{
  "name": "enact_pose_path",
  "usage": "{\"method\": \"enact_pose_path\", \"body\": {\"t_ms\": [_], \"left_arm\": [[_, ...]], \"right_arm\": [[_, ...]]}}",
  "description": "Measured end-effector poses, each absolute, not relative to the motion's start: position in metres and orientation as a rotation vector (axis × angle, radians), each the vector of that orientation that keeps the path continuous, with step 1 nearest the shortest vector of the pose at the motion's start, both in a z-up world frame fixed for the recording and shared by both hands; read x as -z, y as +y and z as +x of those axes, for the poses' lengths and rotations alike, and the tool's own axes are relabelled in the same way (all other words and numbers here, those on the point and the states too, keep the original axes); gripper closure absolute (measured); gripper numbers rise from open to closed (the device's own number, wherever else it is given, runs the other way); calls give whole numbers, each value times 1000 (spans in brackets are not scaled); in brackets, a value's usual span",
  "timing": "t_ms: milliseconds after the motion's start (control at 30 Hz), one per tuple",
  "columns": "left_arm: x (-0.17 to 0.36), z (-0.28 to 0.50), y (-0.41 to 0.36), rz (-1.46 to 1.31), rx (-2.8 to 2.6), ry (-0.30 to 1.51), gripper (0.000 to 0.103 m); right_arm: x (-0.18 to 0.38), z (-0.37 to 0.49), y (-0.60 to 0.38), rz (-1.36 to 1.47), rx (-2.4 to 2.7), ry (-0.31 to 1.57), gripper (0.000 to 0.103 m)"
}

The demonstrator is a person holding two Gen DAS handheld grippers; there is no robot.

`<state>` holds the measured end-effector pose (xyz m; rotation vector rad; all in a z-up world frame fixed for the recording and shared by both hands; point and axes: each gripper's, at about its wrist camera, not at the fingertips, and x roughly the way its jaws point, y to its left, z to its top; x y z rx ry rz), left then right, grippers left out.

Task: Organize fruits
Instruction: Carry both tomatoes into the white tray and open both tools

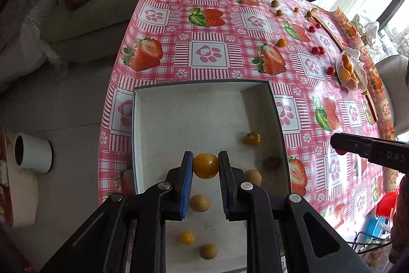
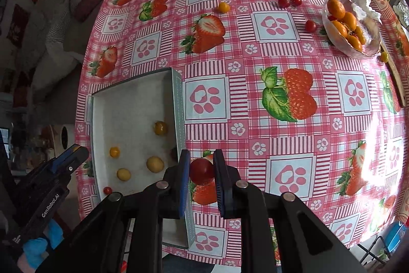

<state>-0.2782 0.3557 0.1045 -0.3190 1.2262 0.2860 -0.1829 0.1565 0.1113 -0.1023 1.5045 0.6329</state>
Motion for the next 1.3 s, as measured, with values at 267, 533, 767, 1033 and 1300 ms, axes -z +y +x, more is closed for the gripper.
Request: {"method": "enact_pose_path", "body": {"t_ms": [267, 533, 767, 1033, 1300], "left_arm": [[-58, -249, 377, -302, -330, 1291, 82], [-32, -236, 389, -303, -353, 1331, 82], [-19, -230, 393, -302, -362, 1361, 82], [-12, -227, 390, -293, -360, 1390, 81], [-39, -237, 374, -240, -389, 1355, 6]], "right_arm": [[-79, -176, 234, -166, -704, 1546, 83], [-41, -163, 272, -207, -704, 1588, 83], [-16, -158, 287, -239, -689, 1620, 81], [-21, -155, 292, -272, -714, 1603, 77], [-68, -161, 272, -256, -742, 1530, 40]]}}
